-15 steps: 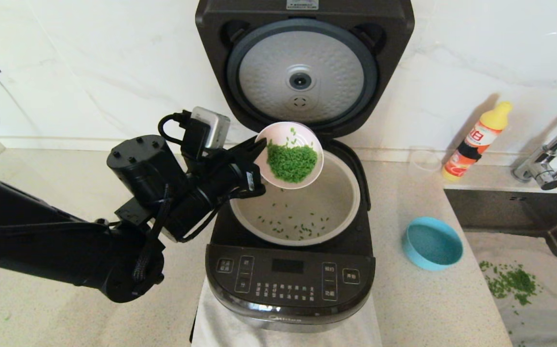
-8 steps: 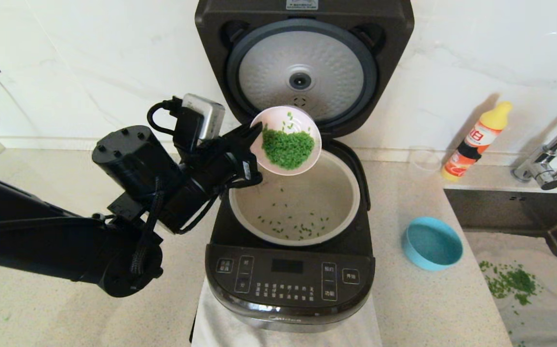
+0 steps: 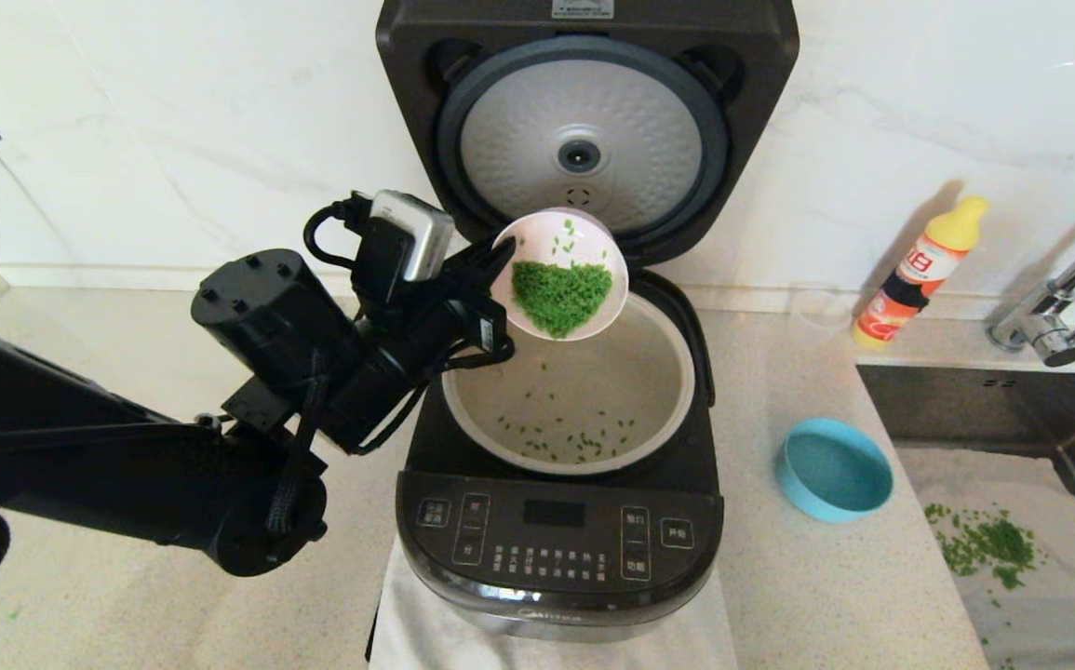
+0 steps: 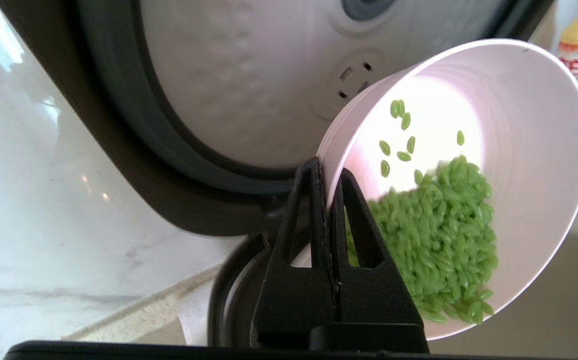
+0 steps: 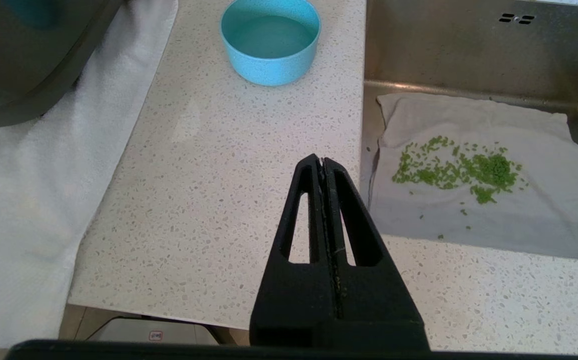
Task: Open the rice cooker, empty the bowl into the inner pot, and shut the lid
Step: Pour the chopped green onions from the bowl into the rice cooker
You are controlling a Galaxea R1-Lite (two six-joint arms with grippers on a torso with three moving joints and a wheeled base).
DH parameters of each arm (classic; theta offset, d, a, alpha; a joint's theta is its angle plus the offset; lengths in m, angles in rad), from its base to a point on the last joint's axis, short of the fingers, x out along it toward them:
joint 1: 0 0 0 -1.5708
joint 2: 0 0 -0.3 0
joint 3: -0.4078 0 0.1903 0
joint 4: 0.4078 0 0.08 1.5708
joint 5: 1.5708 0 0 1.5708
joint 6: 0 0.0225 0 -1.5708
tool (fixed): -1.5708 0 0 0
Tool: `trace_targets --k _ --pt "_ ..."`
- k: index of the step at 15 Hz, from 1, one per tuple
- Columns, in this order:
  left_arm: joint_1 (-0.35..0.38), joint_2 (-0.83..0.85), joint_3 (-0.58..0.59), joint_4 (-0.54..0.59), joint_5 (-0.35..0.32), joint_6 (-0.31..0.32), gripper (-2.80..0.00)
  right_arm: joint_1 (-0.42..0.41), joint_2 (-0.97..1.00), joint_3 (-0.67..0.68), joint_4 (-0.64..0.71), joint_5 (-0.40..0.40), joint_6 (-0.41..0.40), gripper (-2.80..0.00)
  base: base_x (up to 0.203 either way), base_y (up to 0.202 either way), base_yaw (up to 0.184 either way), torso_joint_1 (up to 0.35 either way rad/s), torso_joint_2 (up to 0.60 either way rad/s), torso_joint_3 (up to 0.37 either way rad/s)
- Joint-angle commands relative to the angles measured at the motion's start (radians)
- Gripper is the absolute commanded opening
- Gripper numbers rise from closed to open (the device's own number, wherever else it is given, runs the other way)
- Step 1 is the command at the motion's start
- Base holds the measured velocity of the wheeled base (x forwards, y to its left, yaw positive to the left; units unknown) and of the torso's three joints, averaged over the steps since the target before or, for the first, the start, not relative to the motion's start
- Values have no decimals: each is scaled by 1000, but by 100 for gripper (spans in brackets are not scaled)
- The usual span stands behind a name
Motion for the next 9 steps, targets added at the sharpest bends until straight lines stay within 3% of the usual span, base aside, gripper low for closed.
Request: trace_targets --k 1,9 --pt "-1 4 -45 -2 -3 6 -280 0 0 0 1 1 0 -280 0 0 0 0 0 0" --pt "-2 32 -41 -18 5 4 -280 0 0 0 1 1 0 -280 0 0 0 0 0 0"
